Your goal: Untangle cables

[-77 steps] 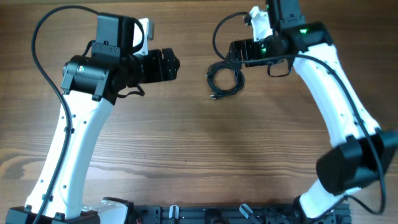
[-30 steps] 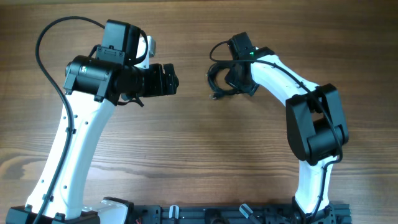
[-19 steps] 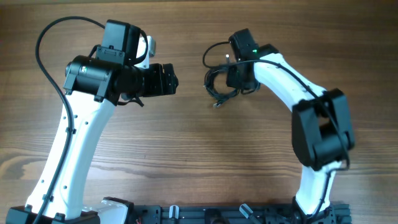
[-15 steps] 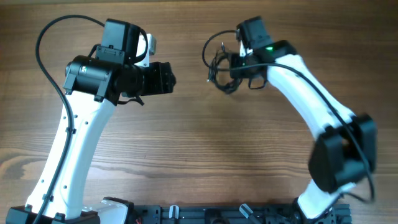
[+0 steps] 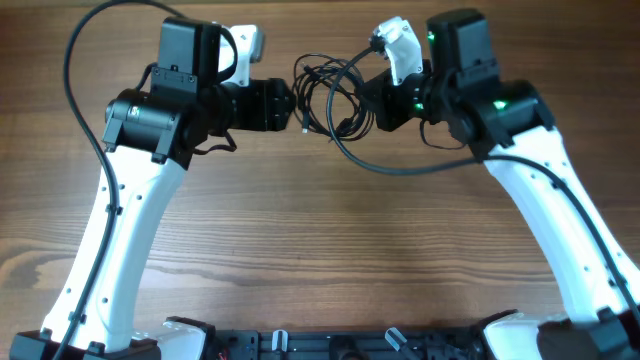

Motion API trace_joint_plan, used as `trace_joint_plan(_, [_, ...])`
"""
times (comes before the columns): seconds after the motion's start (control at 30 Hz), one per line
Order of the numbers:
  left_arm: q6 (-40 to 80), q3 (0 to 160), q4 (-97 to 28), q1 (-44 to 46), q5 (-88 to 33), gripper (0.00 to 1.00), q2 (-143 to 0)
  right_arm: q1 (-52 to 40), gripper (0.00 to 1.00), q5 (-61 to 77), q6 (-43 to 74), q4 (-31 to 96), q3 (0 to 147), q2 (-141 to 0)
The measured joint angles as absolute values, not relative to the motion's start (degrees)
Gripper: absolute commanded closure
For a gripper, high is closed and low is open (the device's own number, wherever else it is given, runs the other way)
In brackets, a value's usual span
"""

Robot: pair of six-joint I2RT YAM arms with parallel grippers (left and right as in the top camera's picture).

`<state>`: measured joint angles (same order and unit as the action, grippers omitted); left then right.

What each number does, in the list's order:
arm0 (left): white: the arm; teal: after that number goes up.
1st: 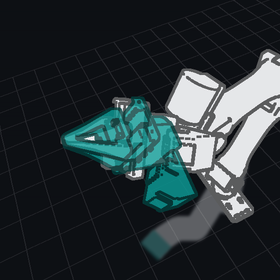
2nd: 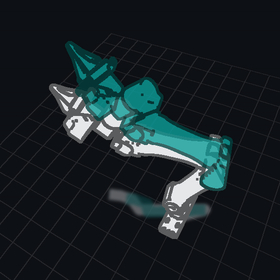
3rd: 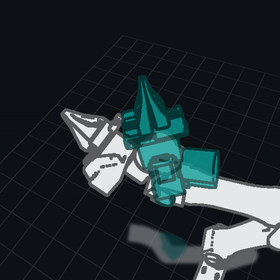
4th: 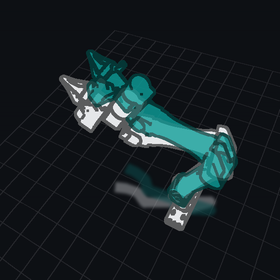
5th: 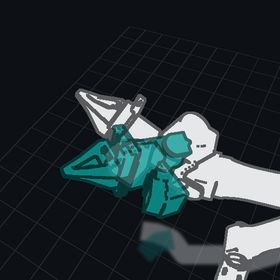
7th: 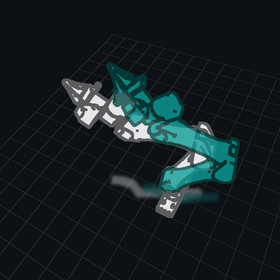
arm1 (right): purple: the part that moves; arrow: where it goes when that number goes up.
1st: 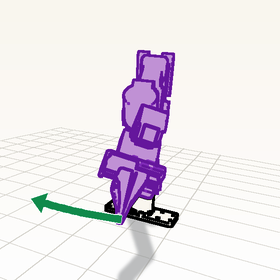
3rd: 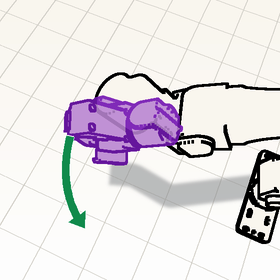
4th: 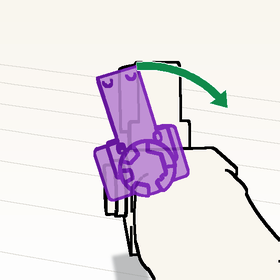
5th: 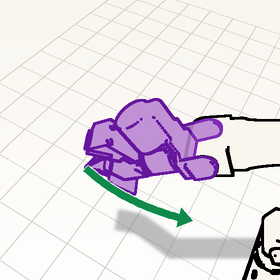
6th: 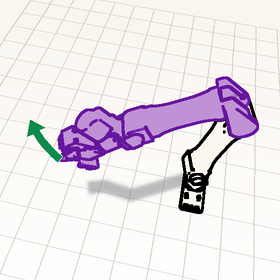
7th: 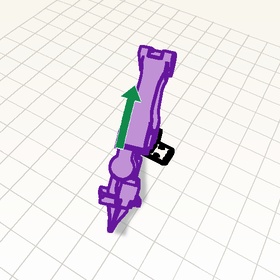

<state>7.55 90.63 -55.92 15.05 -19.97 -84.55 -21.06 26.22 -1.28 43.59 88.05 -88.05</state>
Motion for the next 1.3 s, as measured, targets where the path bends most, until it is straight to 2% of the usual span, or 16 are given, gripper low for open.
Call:
trace_joint_plan(0.13, [1.06, 90.61, -53.21, 15.40, -28.69, 0.29, -84.55, -21.08, 0.96, 33.98, -1.87, 43.59, 88.05, -82.56])
trace_joint_plan(0.2, [-1.39, 90.61, -52.47, 15.86, -30.17, 0.57, -84.58, -21.08, 0.96, 37.15, -1.87, 43.53, 88.05, -80.95])
trace_joint_plan(0.23, [-1.91, 90.61, -51.99, 16.03, -30.61, 0.80, -84.60, -21.06, 0.96, 38.85, -1.85, 43.24, 88.05, -79.92])
trace_joint_plan(0.27, [-2.57, 90.61, -51.68, 16.10, -31.03, 0.96, -84.64, -21.06, 0.96, 40.23, -1.87, 43.16, 88.05, -79.22])
trace_joint_plan(0.37, [-3.68, 90.63, -51.75, 16.32, -32.08, 0.96, -84.82, -21.12, 0.96, 37.52, -0.95, 43.33, 88.05, -77.84])
trace_joint_plan(0.47, [-3.64, 90.63, -54.92, 16.93, -31.51, 0.96, -84.93, -21.71, 0.95, 20.67, 7.92, 47.68, 88.07, -77.76])
trace_joint_plan(0.63, [-3.40, 90.72, -58.50, 18.81, -30.24, 0.96, -85.38, -24.08, 0.96, 3.92, 20.23, 53.71, 88.07, -77.78])
trace_joint_plan(0.83, [1.17, 90.76, -61.78, 17.89, -18.37, 0.96, -85.41, -22.63, 0.96, -19.92, 31.29, 59.77, 88.07, -77.67])
trace_joint_plan(0.97, [6.61, 90.76, -61.93, 17.82, -11.00, 0.96, -85.25, -22.46, 0.96, -25.91, 33.21, 60.25, 88.07, -77.67])
trace_joint_plan(1.1, [9.41, 90.76, -61.87, 17.80, -8.82, 0.94, -84.64, -22.39, 0.88, -26.33, 33.52, 59.77, 88.07, -77.67])
trace_joint_plan(1.13, [9.34, 90.76, -61.65, 17.69, -9.17, 0.89, -84.62, -22.17, 0.77, -25.39, 33.34, 59.09, 88.07, -77.67])
trace_joint_plan(1.17, [8.64, 90.76, -60.86, 17.23, -11.44, 0.84, -84.62, -21.69, 0.55, -22.33, 31.86, 56.99, 88.07, -77.67])
trace_joint_plan(1.2, [7.05, 90.74, -60.16, 16.97, -14.50, 0.79, -84.62, -21.19, 0.25, -17.58, 28.77, 54.35, 88.07, -77.67])
trace_joint_plan(1.23, [4.49, 90.72, -58.39, 16.51, -20.51, 0.77, -84.62, -20.88, 0.09, -11.77, 25.04, 51.79, 88.09, -77.65])
trace_joint_plan(1.27, [2.15, 90.72, -56.60, 16.36, -25.91, 0.75, -84.62, -20.69, 0.00, -4.78, 19.94, 49.87, 88.12, -77.65])
trace_joint_plan(1.3, [-0.27, 90.72, -54.30, 16.38, -32.34, 0.73, -84.62, -20.75, 0.00, 3.81, 13.89, 48.77, 88.14, -77.65])
